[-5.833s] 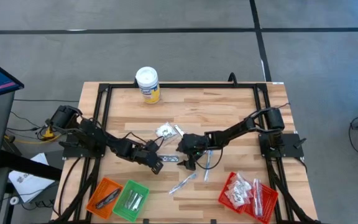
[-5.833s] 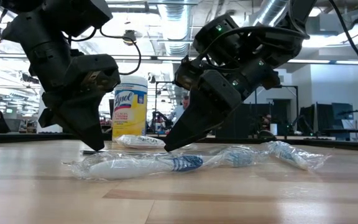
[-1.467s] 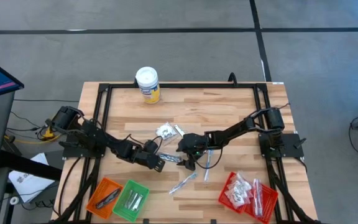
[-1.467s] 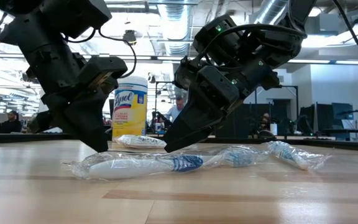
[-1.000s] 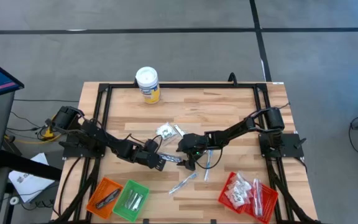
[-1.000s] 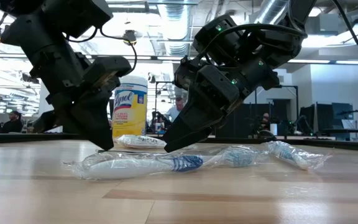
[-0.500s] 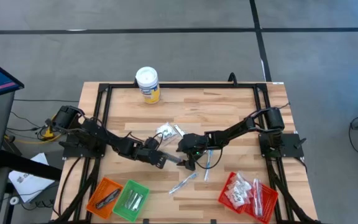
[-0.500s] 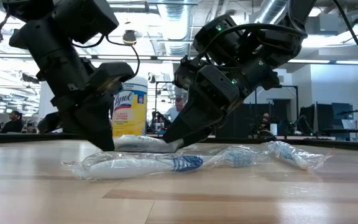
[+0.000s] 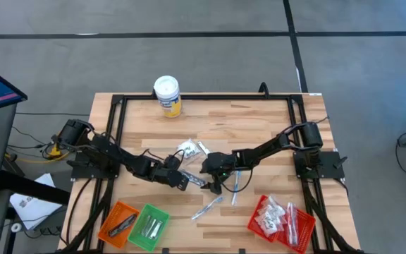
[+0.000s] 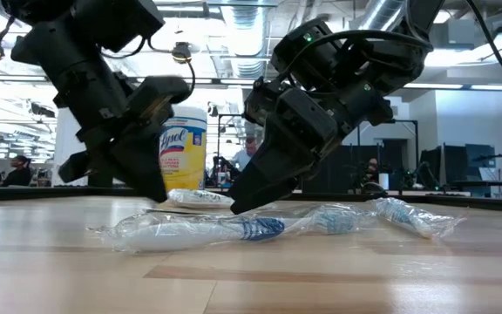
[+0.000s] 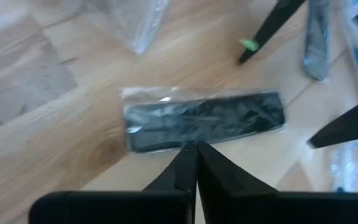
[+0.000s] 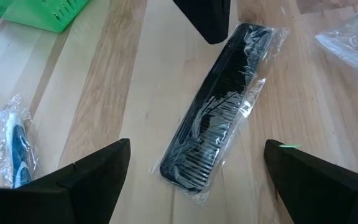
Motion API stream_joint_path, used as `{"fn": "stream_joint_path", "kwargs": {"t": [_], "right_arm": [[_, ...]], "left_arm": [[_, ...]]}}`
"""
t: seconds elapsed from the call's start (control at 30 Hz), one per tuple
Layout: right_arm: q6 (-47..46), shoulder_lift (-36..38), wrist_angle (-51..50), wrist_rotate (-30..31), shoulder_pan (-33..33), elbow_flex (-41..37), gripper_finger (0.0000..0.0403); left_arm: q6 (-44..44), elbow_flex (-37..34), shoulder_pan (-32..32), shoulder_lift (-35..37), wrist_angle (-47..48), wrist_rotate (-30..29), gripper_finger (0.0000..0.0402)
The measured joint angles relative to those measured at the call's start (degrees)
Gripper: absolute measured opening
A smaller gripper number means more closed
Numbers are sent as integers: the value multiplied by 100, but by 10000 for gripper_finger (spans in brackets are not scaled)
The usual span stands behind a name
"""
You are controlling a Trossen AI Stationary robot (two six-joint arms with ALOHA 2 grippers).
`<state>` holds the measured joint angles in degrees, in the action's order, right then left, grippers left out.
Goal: Pick & Place Travel size toiletries
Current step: Put the black comb into the orange basket
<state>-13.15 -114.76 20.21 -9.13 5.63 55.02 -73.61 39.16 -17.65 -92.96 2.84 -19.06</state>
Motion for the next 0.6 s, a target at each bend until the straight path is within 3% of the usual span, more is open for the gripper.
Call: {"fn": "stream_joint_path", "kwargs": {"t": [0.6], "right_arm": [[-86,3,-23,52,72,2,363]], "left_arm": [[9,-3,48,-161,4,102,0]]}}
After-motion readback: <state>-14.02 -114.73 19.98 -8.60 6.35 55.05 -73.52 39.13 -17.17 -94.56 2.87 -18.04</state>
